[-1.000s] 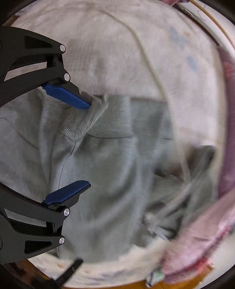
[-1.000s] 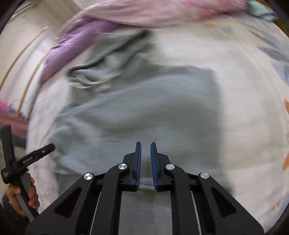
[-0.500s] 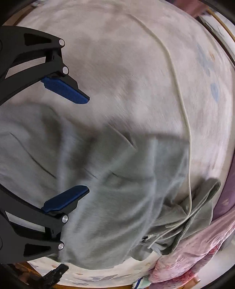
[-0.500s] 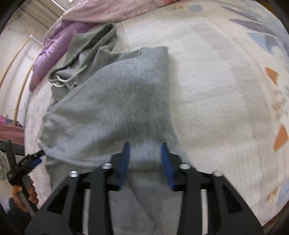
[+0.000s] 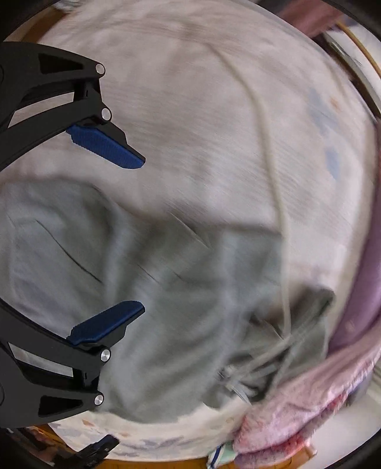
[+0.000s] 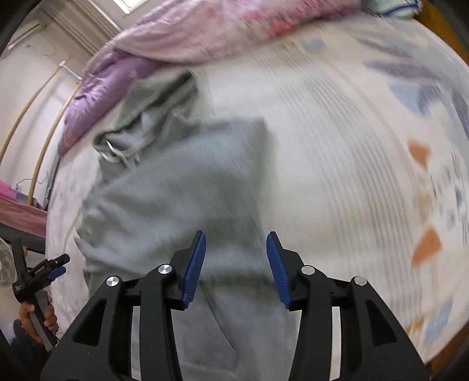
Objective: Fold large clothes
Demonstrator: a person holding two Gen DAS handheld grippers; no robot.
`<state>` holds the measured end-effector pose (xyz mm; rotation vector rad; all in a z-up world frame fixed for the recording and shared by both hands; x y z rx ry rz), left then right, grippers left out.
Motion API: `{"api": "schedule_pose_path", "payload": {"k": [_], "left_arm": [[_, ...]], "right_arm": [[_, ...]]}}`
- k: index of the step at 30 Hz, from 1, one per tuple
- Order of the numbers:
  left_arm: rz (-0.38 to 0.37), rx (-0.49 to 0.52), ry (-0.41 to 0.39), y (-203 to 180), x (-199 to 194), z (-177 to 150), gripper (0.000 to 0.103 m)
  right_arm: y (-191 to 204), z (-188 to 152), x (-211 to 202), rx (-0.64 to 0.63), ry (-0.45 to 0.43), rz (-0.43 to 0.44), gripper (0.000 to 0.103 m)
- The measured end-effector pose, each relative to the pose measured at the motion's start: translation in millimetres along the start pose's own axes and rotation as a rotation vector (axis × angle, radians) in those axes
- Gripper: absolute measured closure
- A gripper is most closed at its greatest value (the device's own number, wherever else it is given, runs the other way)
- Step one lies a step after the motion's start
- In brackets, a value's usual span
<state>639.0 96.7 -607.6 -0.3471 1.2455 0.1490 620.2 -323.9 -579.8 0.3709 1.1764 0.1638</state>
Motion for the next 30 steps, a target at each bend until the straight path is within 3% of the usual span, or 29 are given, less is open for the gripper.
{"api": "schedule_pose_path", "payload": {"k": [5,10,14,20,25,30], "left_arm": [[-0.008,0.054,-0.072,-40,5,74,0.011],[-0.085,0.011,-0.077,-69,18,153,0.011],[-0.031,0.073,-0.103,-103,44,206,0.011],[-0.032,0.178,-0.099,-139,89,253,0.011],[-0.014,0.206,-0.095,-153,129,284,0.011],[0.001,0.192,-0.036,-154,172,307,0.011]], "right_arm": [[23,65,12,-0.053,-0.061,0.029,0.06],[39,137,31,-0.047,-0.112,0.092,0.056],[49,188,60,-0.038,-0.116,0.111,0.055],[94,258,118,-0.235,-0.073,0.093,0.049],[134,288,175,-0.391,-0.016,0.087,0.048],[154,303,228,-0.413,0.043,0.113,0.048]]}}
Point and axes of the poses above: each gripper's, at about its wrist camera, not at the fingertips, and x roughly the way its jaws point, y to its left, z to its top, the point moved 2 cm from there along x, roughly the way its jaws point, and after that the axes turned 2 degrees about -x, right-handed, at the moved point
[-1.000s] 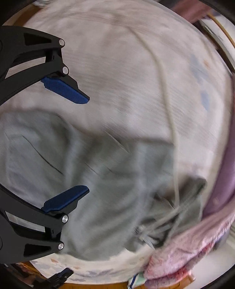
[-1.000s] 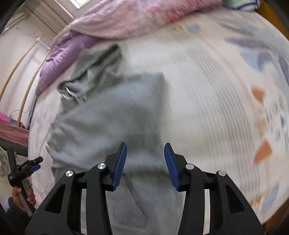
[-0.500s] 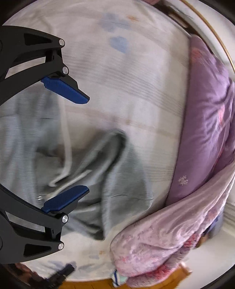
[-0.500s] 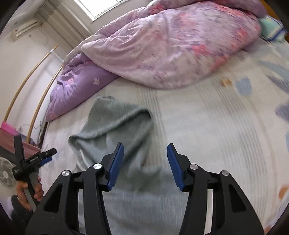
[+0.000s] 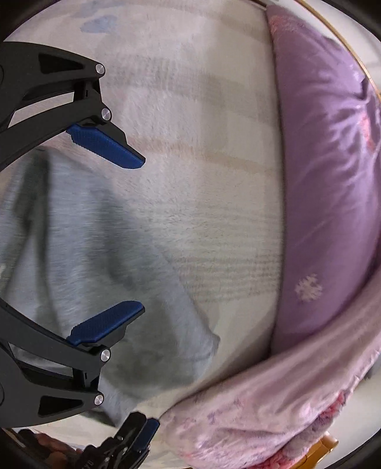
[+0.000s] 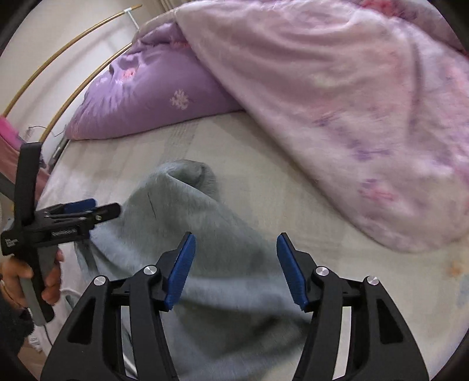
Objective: Fold large clothes
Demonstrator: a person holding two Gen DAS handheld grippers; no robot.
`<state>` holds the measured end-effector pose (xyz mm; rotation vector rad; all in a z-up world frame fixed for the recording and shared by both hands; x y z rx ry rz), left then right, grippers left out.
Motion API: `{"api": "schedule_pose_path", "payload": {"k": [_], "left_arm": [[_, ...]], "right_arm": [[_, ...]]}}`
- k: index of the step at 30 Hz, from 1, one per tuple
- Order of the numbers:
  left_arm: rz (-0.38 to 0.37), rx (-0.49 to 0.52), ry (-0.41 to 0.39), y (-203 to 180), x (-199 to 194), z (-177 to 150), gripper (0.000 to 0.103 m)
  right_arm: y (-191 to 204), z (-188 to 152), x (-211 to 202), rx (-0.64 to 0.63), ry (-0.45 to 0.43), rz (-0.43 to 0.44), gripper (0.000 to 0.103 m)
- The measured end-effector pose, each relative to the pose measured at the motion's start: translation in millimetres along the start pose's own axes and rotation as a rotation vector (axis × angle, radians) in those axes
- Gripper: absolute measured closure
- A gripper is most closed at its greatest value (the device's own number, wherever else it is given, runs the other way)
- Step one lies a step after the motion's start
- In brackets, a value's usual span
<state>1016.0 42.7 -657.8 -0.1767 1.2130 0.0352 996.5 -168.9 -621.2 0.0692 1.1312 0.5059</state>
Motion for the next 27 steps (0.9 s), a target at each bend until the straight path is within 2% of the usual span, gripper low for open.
{"api": "schedule_pose_path", "payload": {"k": [6,7,8,9,10,11,12,14,18,23,27], "left_arm": [[0.031,0.024,0.033,0,34,2,0.012],[0.041,0.033,0.03,-1,36,1,0.014],[0.035,0.05,0.021,-3,37,0,0.026],[0.022,0.062,0.012,-5,35,-1,0.036],[-0.009,0.079,-0.002,-9,32,-1,0.071],[-0.043,0.091,-0.001,-13,28,-2,0.091],[-0.034,0.098,-0.012,-16,23,-3,0.095],[-0.048,0.112,-0.091,-18,1,-8,0.096],[-0.11,0.087,-0.2,-15,-53,-24,0.096],[-0.127,0.119,-0.32,-22,-121,-86,0.096],[-0.148,0.094,-0.341,-25,-156,-147,0.096]], "right_arm": [[-5,1,42,0.049,0.046,0.064,0.049],[-4,0,42,0.044,0.044,0.068,0.061],[-1,-2,43,0.028,0.042,0.076,0.072],[2,-3,41,0.01,0.04,0.061,0.091],[4,-4,39,-0.003,0.032,0.046,0.098],[6,-5,33,-0.015,0.012,0.046,0.098],[8,-5,28,-0.023,-0.008,0.042,0.099],[14,-9,11,-0.042,-0.052,0.03,0.099],[23,-26,-38,-0.047,-0.161,0.032,0.099],[48,-76,-104,-0.075,-0.263,-0.001,0.099],[76,-135,-133,-0.07,-0.281,-0.028,0.099]]}}
Point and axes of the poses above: each gripper's, at about its wrist camera, not at the fingertips, and x roughly the way its jaws point, y to its left, z to its top, the point moved 2 cm from there along x, roughly the way its jaws point, and after that the axes turned 2 degrees about -x, right-handed, at the moved point
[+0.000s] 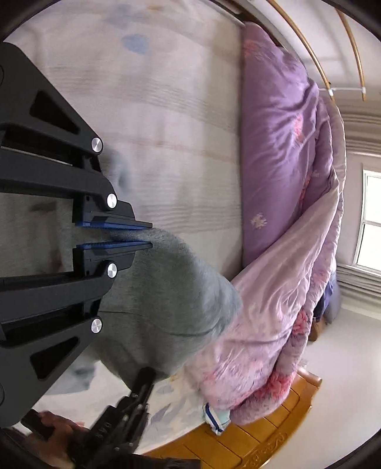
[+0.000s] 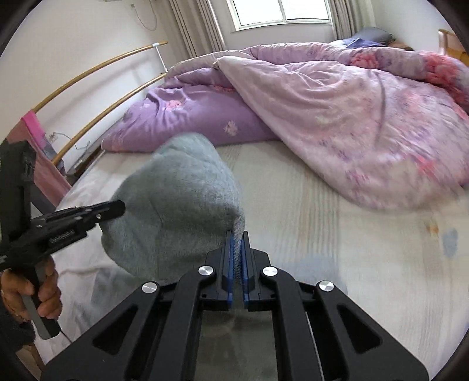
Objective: Fold large clothes
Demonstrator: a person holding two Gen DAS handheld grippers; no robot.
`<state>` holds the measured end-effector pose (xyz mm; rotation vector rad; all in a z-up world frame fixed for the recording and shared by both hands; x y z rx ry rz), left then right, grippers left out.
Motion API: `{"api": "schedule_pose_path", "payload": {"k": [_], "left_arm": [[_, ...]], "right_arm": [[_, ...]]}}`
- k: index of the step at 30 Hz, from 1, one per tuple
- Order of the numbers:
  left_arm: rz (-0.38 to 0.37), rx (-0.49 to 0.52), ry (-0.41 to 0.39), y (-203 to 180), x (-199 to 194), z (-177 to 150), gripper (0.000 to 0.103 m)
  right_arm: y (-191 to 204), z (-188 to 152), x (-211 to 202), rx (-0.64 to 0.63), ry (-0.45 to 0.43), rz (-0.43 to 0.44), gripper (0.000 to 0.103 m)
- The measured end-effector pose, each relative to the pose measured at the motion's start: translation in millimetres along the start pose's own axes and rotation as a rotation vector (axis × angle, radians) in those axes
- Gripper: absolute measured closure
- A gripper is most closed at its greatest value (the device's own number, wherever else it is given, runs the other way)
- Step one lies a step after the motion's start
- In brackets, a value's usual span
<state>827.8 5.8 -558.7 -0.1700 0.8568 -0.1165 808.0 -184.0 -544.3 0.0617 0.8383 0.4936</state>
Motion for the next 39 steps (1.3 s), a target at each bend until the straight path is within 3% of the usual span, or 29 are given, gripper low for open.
{"api": "schedule_pose_path", "payload": {"k": [3,8,12,15,16,17,18,19,20,21,25,28,30,31,33,36,39], "left_arm": [[0.001,-0.004,0.025,-5,-27,-46,0.096],[-0.002,-0.07,0.128,1,-42,-123,0.093],[-0.045,-0.169,0.18,8,-60,-147,0.092],[-0.072,-0.236,0.154,15,-84,-143,0.074],[-0.077,-0.251,0.149,16,-89,-142,0.056],[-0.08,-0.272,0.134,16,-95,-137,0.048],[-0.086,-0.287,0.113,15,-100,-129,0.048],[-0.101,-0.298,0.091,12,-102,-120,0.046],[-0.104,-0.302,0.091,10,-100,-111,0.036],[-0.111,-0.307,0.093,7,-96,-104,0.033],[-0.131,-0.356,0.15,-13,-65,-69,0.03],[-0.083,-0.286,0.142,-29,-49,-56,0.028],[-0.033,-0.241,0.192,-34,-36,-58,0.03],[-0.02,-0.235,0.214,-32,-33,-61,0.03],[-0.017,-0.228,0.242,-27,-35,-75,0.03],[-0.013,-0.277,0.258,-11,-44,-99,0.029],[-0.007,-0.337,0.303,5,-53,-124,0.029]], "right_arm": [[14,-45,-19,0.031,0.029,-0.002,0.099],[25,-125,-28,0.116,0.15,-0.015,0.096],[21,-148,-40,0.241,0.198,-0.025,0.094],[18,-141,-62,0.311,0.177,-0.026,0.092],[18,-135,-70,0.339,0.165,-0.022,0.09],[18,-128,-77,0.376,0.146,-0.001,0.088],[18,-123,-82,0.401,0.124,0.008,0.08],[18,-115,-87,0.426,0.099,0.014,0.066],[17,-102,-87,0.456,0.074,0.024,0.054],[18,-91,-83,0.472,0.062,0.033,0.04],[19,-55,-61,0.52,0.021,0.094,0.04],[19,-37,-30,0.545,0.052,0.142,0.04],[18,-40,-6,0.586,0.123,0.182,0.052],[19,-43,-1,0.586,0.135,0.209,0.077],[25,-48,-1,0.547,0.161,0.21,0.093],[39,-68,-9,0.482,0.209,0.16,0.095],[47,-108,-22,0.533,0.239,0.168,0.096]]}}
Point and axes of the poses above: each gripper's, at about its wrist camera, not at the fingertips, and x roughly the way its jaws point, y to its left, z to its top, the point moved 2 cm from there along x, roughly the way its jaws point, and after that the axes turned 2 degrees about -x, right-handed, at the moved point
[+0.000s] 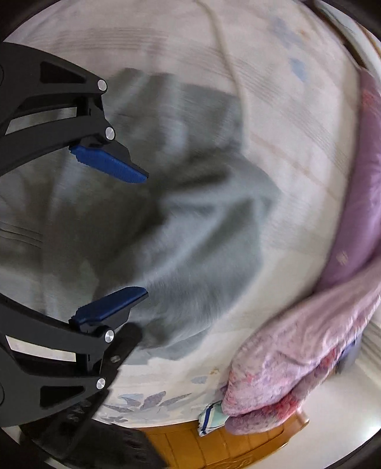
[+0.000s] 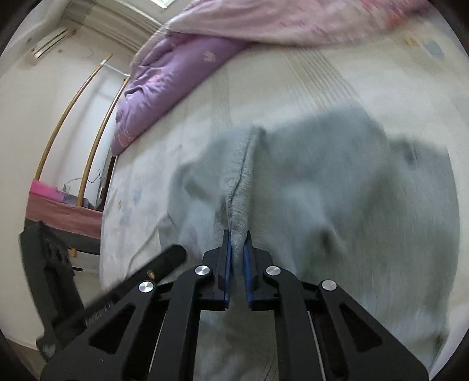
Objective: Fold large clothes
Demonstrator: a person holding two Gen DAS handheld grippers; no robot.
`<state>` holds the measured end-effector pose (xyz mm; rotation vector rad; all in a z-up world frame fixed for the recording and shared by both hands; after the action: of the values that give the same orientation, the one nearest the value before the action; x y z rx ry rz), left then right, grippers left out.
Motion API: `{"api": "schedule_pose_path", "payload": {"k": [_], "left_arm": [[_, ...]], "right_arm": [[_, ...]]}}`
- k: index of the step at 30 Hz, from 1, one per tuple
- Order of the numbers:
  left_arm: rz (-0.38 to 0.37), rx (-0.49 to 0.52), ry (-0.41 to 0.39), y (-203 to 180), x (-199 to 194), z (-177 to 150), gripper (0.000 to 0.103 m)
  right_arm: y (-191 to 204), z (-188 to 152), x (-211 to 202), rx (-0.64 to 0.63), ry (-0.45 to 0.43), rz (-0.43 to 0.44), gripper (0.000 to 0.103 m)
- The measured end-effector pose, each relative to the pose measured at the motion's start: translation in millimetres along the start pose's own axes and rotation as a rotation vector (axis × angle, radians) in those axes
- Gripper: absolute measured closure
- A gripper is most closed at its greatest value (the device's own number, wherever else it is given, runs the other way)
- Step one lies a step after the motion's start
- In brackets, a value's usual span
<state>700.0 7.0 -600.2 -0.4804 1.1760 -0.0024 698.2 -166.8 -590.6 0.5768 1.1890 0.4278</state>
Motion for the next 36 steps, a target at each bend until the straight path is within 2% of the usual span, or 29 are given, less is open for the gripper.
{"api": "schedule_pose_path", "payload": {"k": [4,7,9,11,15,17,18,19,20,21,24,26,29,32,33,34,36], "left_arm": [[0.051,0.001,0.015,25,-12,-28,0.029],[0.069,0.004,0.034,33,-11,-37,0.029],[0.083,-0.001,0.052,36,-6,-37,0.029],[0.083,0.011,0.045,35,-5,-30,0.029],[0.059,0.015,-0.006,29,-14,-9,0.025],[0.036,-0.027,-0.025,29,-18,6,0.022],[0.029,-0.043,-0.026,28,-17,14,0.021],[0.034,-0.054,-0.027,27,-15,21,0.021],[0.043,-0.069,-0.036,27,-13,32,0.021],[0.058,-0.078,-0.04,27,-10,40,0.021],[0.118,-0.052,0.052,21,15,64,0.019],[0.139,-0.055,0.067,20,29,75,0.019],[0.149,-0.053,0.097,19,44,83,0.019],[0.167,-0.034,0.122,21,58,87,0.019],[0.164,-0.038,0.132,24,62,88,0.019],[0.166,-0.034,0.138,26,66,88,0.02],[0.161,-0.019,0.156,31,73,88,0.024]], "right_arm": [[-7,-57,-7,0.007,0.065,-0.025,0.097],[-27,-102,16,0.055,0.166,-0.09,0.097],[-46,-119,32,0.093,0.187,-0.126,0.096],[-55,-118,35,0.147,0.166,-0.079,0.094],[-40,-104,17,0.116,0.169,-0.062,0.09],[-30,-90,-1,0.1,0.138,-0.061,0.083],[-27,-78,-13,0.086,0.104,-0.072,0.073],[-26,-65,-25,0.079,0.061,-0.088,0.047],[-27,-51,-36,0.078,0.017,-0.102,0.04],[-29,-32,-48,0.08,-0.038,-0.122,0.038],[-42,23,-59,0.094,-0.134,-0.171,0.038],[-53,55,-54,0.135,-0.167,-0.191,0.038],[-71,87,-33,0.172,-0.121,-0.207,0.038],[-92,107,3,0.212,-0.01,-0.19,0.038],[-99,109,8,0.211,0.034,-0.19,0.045],[-100,110,15,0.202,0.047,-0.168,0.061],[-100,112,24,0.179,0.071,-0.123,0.08]]}}
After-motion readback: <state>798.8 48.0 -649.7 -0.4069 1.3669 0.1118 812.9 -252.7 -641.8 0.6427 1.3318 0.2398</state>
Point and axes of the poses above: each gripper's, at about its wrist camera, not at the fingertips, and x roughly the way its jaws point, y to its left, z to its top, the point moved 2 cm from there along x, roughly the way its jaws point, and after that the axes turned 2 degrees about -x, right-handed, at the moved point
